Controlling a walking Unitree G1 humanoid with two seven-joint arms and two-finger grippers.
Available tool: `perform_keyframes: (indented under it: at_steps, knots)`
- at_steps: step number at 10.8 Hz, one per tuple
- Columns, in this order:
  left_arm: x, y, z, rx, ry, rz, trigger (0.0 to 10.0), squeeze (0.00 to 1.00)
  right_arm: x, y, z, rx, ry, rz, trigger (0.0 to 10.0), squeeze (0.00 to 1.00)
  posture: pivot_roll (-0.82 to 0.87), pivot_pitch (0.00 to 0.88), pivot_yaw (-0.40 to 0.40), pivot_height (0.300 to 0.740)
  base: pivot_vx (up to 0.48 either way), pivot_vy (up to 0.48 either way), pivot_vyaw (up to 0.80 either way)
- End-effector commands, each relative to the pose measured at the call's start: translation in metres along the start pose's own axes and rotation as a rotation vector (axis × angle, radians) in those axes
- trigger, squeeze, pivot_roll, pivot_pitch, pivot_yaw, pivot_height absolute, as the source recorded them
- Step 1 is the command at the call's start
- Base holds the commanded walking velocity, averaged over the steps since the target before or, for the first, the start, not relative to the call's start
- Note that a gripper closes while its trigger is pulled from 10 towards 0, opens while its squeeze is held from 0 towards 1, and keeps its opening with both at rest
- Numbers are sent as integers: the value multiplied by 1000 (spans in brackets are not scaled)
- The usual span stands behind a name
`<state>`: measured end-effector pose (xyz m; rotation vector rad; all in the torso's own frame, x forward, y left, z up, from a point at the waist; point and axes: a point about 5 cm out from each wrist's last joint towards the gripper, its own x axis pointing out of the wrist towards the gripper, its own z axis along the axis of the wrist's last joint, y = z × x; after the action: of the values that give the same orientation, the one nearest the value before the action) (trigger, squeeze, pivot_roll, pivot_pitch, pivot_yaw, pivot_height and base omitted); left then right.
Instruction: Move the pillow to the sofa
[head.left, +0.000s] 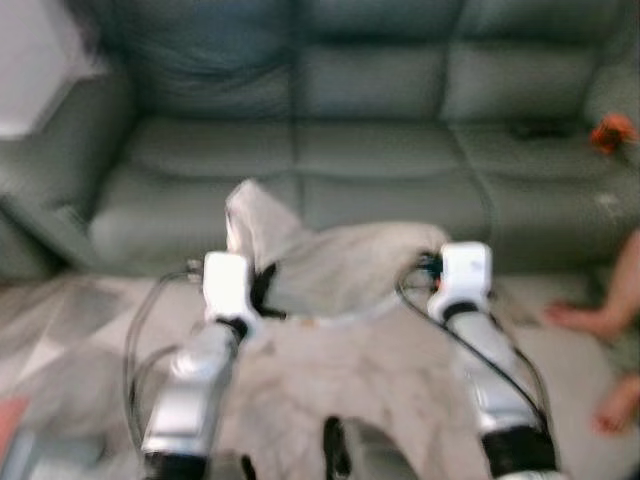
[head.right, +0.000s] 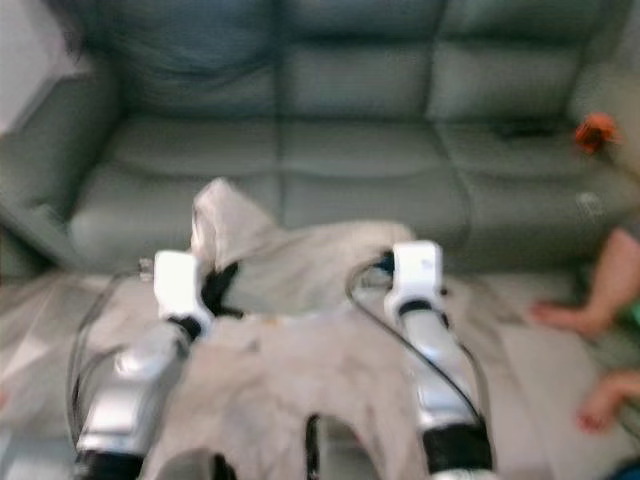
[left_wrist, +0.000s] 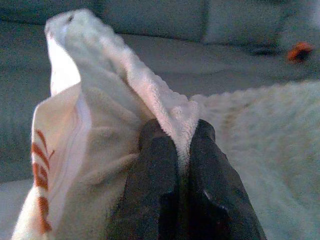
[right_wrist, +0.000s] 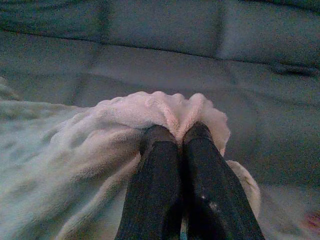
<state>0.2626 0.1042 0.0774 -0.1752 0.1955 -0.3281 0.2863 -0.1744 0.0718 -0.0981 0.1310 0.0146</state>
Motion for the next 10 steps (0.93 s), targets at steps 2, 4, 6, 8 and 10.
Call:
perform_keyframes:
  at_steps: [2,4,6,8,10]
  knots:
    - [0,-2,8,18,-31,-30,10000,0,0,3,4,20,-24,10,10000,0,-51,121,-43,740,0,0,-800]
    - [-1,-1,7,23,-27,-27,10000,0,-2,5,3,26,-28,20,10000,0,-48,120,-44,740,0,0,0]
    - [-2,0,7,23,-29,-19,10000,0,-5,7,1,29,-24,26,10000,0,-45,120,-46,740,0,-334,0]
    - [-3,2,7,23,-25,-12,10000,0,-12,0,-4,29,-9,14,10000,0,-46,121,-39,740,0,-351,0]
    - [-4,2,6,23,-20,-13,10000,0,-16,-1,-8,39,4,-2,10000,0,-48,123,-34,740,0,-356,0]
